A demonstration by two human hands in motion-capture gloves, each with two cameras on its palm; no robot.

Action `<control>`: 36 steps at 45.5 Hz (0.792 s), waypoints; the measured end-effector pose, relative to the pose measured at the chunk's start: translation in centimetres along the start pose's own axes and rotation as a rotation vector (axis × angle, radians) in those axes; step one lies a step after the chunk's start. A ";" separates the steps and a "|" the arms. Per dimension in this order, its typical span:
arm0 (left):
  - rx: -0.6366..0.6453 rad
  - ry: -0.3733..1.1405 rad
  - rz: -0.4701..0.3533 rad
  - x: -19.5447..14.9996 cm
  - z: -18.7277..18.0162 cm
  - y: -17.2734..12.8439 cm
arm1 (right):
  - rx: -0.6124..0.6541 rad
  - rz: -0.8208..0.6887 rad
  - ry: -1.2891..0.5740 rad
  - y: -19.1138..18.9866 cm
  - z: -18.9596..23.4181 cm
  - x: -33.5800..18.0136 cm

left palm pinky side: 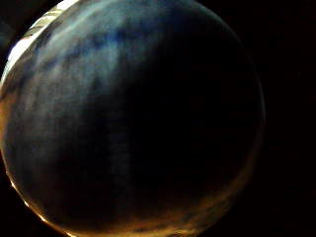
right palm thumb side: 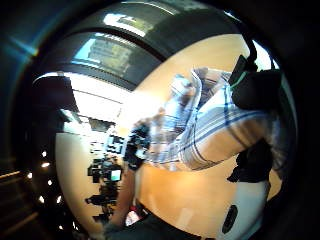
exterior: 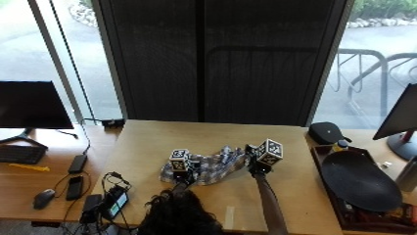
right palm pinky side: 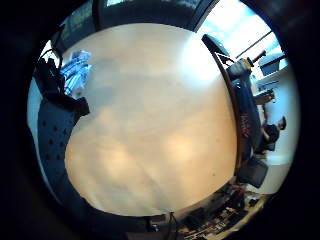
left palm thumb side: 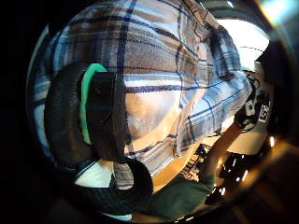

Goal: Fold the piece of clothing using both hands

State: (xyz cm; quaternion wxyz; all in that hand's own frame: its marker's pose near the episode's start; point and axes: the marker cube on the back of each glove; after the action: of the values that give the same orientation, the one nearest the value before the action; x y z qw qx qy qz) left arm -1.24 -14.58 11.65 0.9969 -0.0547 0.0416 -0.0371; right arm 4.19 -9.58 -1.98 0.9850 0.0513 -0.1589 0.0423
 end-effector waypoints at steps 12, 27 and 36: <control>-0.090 -0.022 -0.057 0.3 0.0 1.7 | -0.080 0.076 -0.114 -3.8 0.9 -4.3; -0.146 0.454 0.153 2.0 -0.9 2.8 | -0.008 -0.234 -0.107 -5.4 3.5 -16.8; 0.154 0.772 -0.189 -3.8 -2.1 0.7 | -0.057 -0.380 0.047 -4.7 6.2 -24.2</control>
State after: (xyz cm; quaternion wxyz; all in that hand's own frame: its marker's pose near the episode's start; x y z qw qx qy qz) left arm -5.12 -13.82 9.82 0.9014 0.0346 0.4050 -0.1495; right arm -20.16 -16.58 -4.19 0.9798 0.0512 -0.1247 -0.1476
